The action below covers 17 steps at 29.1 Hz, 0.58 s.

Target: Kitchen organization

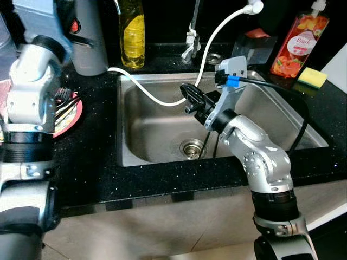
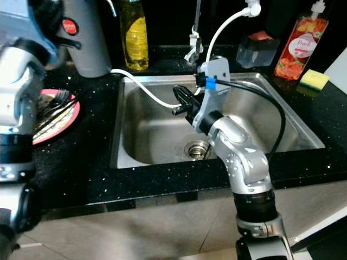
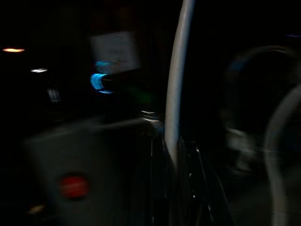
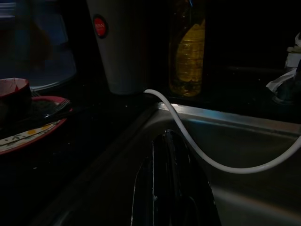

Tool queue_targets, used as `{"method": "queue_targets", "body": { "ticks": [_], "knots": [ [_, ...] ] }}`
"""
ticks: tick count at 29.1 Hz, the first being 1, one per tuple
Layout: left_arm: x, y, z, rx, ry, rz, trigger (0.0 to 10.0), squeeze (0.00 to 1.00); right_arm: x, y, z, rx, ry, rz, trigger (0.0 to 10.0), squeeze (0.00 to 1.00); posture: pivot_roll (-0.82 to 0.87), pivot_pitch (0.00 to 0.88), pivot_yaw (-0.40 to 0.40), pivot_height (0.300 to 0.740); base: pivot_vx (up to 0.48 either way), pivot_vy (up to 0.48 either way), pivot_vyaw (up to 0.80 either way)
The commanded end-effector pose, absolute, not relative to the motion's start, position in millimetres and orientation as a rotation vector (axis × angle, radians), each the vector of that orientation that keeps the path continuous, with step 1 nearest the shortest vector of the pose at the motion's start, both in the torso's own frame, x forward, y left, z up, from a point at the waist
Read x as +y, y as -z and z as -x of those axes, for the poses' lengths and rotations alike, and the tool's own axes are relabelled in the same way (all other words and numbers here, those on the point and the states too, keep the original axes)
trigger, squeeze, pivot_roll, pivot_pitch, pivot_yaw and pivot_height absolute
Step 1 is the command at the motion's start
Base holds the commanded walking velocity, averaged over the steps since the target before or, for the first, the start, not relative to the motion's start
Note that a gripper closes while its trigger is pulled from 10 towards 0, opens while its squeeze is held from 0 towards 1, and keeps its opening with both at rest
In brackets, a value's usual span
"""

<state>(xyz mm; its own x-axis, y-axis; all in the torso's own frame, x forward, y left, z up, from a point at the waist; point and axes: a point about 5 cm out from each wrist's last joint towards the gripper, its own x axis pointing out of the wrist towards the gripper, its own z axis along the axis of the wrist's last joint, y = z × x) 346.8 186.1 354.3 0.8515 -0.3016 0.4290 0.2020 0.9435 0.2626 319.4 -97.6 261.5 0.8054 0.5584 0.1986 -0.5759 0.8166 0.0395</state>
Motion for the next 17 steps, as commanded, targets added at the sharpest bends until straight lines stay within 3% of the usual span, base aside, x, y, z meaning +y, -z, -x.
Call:
{"method": "queue_targets", "body": {
  "ticks": [1,11,17],
  "knots": [
    [167.7,-323.8,-353.2,-0.305,0.384,-0.19,10.0,0.0,-100.8,-260.0,-319.7,-0.173,-0.599,-0.103,10.0,0.0,0.08,0.009,-0.023,0.74,0.0,0.0,0.0],
    [123.2,-283.3,-386.8,0.03,0.524,-0.023,10.0,0.0,-118.6,-270.7,-329.8,-0.22,-0.478,-0.057,10.0,0.0,0.08,0.015,-0.031,0.74,0.0,0.0,0.0],
    [109.3,-272.2,-388.6,0.122,0.605,0.08,10.0,0.0,-129.0,-275.1,-334.1,-0.241,-0.391,-0.059,10.0,0.0,0.08,0.018,-0.024,0.74,0.0,0.0,0.0]
  ]
}}
